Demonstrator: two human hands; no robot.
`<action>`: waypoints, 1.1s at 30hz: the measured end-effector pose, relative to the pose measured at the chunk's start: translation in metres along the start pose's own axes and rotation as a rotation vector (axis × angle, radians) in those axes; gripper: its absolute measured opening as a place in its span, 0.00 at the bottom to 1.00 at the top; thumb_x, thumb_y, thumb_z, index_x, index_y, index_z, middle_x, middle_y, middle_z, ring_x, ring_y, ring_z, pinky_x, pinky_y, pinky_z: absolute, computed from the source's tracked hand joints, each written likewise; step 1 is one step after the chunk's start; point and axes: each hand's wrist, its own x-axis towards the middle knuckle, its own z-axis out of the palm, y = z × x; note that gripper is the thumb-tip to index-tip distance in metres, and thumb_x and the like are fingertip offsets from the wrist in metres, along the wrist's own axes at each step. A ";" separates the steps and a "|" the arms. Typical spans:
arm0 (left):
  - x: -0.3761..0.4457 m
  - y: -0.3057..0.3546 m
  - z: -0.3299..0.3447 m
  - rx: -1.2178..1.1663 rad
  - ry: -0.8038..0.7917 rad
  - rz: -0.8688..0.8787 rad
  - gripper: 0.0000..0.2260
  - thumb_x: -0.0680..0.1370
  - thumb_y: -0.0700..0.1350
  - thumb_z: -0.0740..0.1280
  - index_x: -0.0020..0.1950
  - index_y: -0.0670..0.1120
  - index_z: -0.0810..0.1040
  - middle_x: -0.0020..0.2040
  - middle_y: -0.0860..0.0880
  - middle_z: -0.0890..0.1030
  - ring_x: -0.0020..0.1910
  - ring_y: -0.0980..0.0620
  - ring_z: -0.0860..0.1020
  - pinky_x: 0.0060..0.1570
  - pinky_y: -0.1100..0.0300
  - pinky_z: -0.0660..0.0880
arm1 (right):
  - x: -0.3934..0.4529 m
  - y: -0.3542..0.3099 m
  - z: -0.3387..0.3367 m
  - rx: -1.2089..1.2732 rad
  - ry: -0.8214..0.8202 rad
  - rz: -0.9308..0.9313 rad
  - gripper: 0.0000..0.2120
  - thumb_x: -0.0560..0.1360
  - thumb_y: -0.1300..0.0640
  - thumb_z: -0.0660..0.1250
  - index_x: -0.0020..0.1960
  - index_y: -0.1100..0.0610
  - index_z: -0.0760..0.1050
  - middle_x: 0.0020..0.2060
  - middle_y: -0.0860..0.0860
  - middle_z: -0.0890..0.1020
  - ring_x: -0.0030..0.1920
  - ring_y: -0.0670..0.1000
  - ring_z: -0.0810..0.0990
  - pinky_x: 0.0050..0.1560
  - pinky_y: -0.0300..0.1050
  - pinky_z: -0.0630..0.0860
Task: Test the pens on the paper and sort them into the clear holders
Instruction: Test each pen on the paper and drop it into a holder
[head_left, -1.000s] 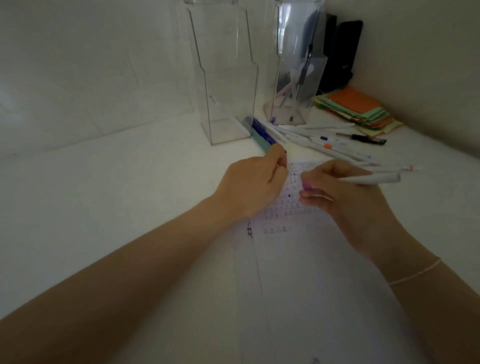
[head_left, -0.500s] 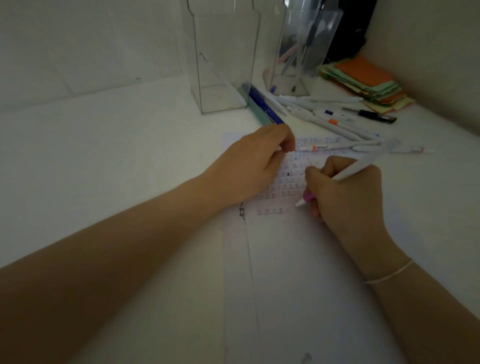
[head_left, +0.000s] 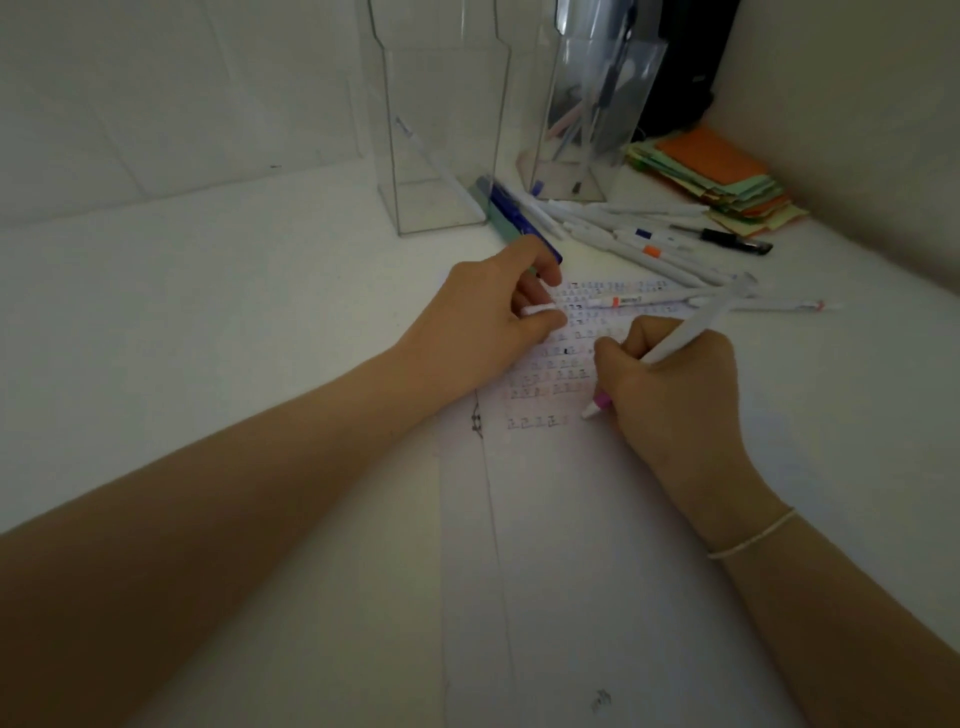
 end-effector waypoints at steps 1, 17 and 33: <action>0.000 0.000 0.000 -0.003 0.003 -0.001 0.09 0.74 0.46 0.71 0.50 0.49 0.74 0.43 0.54 0.78 0.40 0.59 0.78 0.41 0.73 0.73 | 0.000 0.000 0.000 0.002 0.002 -0.003 0.13 0.71 0.64 0.66 0.34 0.75 0.72 0.30 0.69 0.76 0.27 0.54 0.68 0.27 0.42 0.67; -0.003 0.003 -0.002 -0.038 -0.044 0.126 0.06 0.75 0.39 0.68 0.49 0.48 0.80 0.46 0.55 0.79 0.44 0.59 0.77 0.45 0.73 0.72 | 0.003 0.001 -0.009 0.521 0.019 0.143 0.13 0.73 0.58 0.70 0.31 0.58 0.73 0.24 0.50 0.78 0.23 0.46 0.73 0.28 0.37 0.72; -0.007 0.007 -0.004 -0.209 -0.094 0.099 0.05 0.73 0.39 0.71 0.43 0.45 0.75 0.45 0.50 0.83 0.43 0.54 0.80 0.47 0.55 0.78 | 0.007 0.003 -0.013 1.015 -0.023 0.240 0.16 0.78 0.64 0.61 0.32 0.59 0.74 0.27 0.54 0.81 0.25 0.50 0.76 0.28 0.39 0.76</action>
